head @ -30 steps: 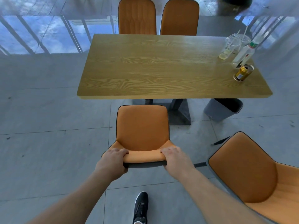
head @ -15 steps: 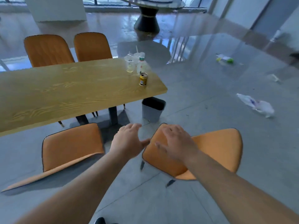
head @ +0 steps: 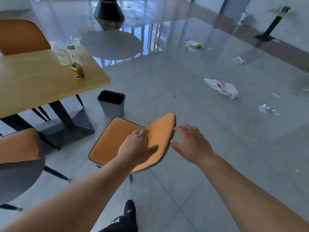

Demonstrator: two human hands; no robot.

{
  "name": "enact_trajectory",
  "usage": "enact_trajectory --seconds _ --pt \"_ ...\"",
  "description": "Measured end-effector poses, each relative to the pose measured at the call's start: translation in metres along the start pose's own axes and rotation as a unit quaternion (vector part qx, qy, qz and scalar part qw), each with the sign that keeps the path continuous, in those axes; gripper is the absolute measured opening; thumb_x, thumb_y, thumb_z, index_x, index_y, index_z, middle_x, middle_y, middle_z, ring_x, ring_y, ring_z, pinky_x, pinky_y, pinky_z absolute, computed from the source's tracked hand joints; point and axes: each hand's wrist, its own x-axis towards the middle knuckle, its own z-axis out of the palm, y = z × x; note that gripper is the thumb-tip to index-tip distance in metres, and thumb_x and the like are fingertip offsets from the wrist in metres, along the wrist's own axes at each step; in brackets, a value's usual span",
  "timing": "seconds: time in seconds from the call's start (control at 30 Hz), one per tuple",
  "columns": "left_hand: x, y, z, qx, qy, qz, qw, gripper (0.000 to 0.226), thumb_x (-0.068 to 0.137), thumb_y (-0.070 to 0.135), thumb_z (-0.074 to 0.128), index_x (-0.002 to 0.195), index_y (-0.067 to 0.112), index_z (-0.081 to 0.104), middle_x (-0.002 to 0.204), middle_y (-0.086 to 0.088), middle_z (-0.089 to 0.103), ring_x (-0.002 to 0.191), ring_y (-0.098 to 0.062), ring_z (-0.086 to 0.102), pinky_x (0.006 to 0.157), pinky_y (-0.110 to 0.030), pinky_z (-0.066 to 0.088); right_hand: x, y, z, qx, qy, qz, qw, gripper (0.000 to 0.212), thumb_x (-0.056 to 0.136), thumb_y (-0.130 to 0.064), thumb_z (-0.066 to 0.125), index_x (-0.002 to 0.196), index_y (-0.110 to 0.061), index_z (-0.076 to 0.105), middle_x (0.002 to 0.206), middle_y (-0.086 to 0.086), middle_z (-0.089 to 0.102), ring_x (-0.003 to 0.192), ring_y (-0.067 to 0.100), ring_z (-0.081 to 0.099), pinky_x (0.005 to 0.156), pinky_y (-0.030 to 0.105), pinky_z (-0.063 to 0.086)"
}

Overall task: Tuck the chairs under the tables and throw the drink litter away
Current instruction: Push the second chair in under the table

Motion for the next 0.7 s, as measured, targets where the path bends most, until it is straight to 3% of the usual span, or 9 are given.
enact_trajectory --seconds 0.13,0.3,0.5,0.6,0.7 --pt "0.05 0.018 0.038 -0.014 -0.018 -0.037 0.999 0.087 0.077 0.081 0.059 0.148 0.036 0.037 0.152 0.007 0.044 0.127 -0.022 0.051 0.092 -0.042 0.054 0.046 0.035 0.017 -0.017 -0.04 -0.026 0.999 0.056 0.096 -0.046 0.057 0.146 -0.02 0.05 0.144 0.005 0.052 0.132 0.026 0.04 0.106 0.039 0.036" --pt "0.114 0.029 0.084 -0.041 -0.092 -0.101 0.99 0.087 0.082 0.075 0.059 0.151 0.031 0.033 0.154 0.001 0.041 0.13 -0.028 0.05 0.096 -0.045 0.05 0.115 0.076 0.037 -0.041 -0.111 -0.068 0.991 0.056 0.096 -0.042 0.058 0.146 -0.018 0.048 0.146 0.008 0.05 0.136 0.029 0.037 0.108 0.042 0.036" --pt "0.154 0.041 0.115 -0.031 -0.18 -0.165 0.969 0.087 0.082 0.079 0.054 0.15 0.028 0.036 0.144 -0.005 0.05 0.117 -0.029 0.057 0.088 -0.042 0.053 0.186 0.107 0.061 -0.034 -0.167 -0.141 0.975 0.057 0.091 -0.035 0.058 0.147 -0.023 0.05 0.146 0.005 0.051 0.141 0.029 0.033 0.112 0.044 0.032" --pt "0.16 0.042 0.12 -0.025 -0.238 -0.203 0.949 0.095 0.075 0.089 0.047 0.146 0.026 0.038 0.128 -0.004 0.062 0.103 -0.028 0.061 0.085 -0.044 0.054 0.202 0.115 0.076 -0.032 -0.21 -0.218 0.952 0.054 0.09 -0.042 0.056 0.141 -0.023 0.057 0.143 0.002 0.055 0.143 0.028 0.032 0.12 0.045 0.025" --pt "0.161 0.041 0.119 -0.036 -0.26 -0.232 0.937 0.11 0.06 0.097 0.043 0.146 0.028 0.038 0.125 -0.003 0.063 0.096 -0.024 0.06 0.078 -0.041 0.052 0.219 0.119 0.09 -0.055 -0.266 -0.285 0.919 0.062 0.087 -0.059 0.048 0.14 -0.028 0.057 0.147 0.0 0.054 0.148 0.028 0.027 0.123 0.056 0.012"
